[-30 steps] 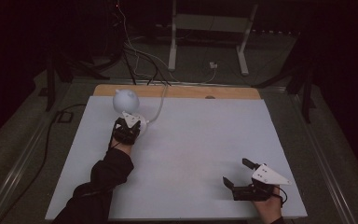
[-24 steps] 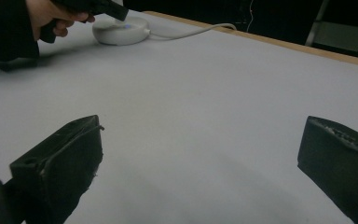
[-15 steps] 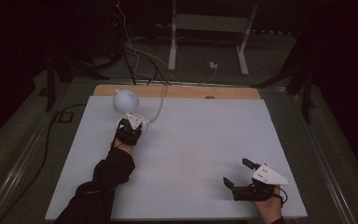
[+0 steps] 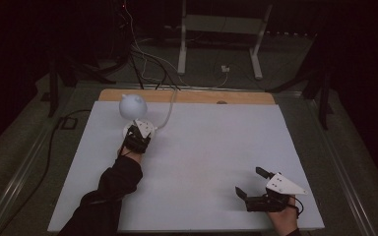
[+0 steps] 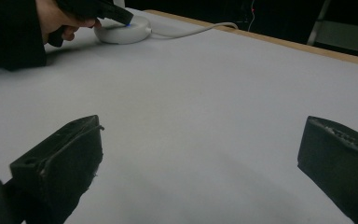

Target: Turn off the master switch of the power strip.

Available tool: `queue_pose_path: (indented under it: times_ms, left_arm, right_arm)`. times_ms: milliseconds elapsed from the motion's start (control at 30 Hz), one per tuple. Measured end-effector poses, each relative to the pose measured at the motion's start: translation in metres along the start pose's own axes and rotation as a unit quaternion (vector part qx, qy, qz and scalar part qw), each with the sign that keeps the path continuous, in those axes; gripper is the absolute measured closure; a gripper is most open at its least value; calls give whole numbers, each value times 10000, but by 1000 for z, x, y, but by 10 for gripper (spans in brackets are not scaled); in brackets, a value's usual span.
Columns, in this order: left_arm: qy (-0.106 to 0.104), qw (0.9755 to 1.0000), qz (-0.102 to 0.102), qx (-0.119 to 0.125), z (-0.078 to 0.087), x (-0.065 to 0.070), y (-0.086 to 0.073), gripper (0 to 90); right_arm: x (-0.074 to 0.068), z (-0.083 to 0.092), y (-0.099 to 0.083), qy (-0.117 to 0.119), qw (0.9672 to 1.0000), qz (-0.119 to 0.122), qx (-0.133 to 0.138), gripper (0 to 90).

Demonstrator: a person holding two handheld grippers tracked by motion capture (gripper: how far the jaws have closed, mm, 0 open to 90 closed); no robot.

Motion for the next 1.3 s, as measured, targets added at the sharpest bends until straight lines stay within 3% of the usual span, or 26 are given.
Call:
queue_pose_path:
  times_ms: [433, 600, 833, 1300]
  left_arm:
    - [1, 9999, -144, 15, -2, 1, 0, 900]
    - [16, 9998, -197, -79, -2, 1, 1, 900]
    - [39, 9990, -423, -138, -2, 1, 3, 900]
    - [13, 9977, -603, -309, -3, 1, 7, 900]
  right_arm:
    - [0, -1, -1, 16, 10000, -7, -34, 0]
    - [-1, -1, -1, 33, 10000, -12, -52, 0]
    - [-1, -2, -1, 23, 10000, -8, -54, 0]
    - [-1, -3, -2, 28, 10000, -28, -75, 0]
Point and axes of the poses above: each handheld gripper's, and its own axes: z roughly backward along the jaws, y roughly out of its top, x roughly to its right, the point moved 4 cm from there along -z, roughly forward along the jaws, and after that the axes turned 9 degrees about y, right-handed, at the moved point
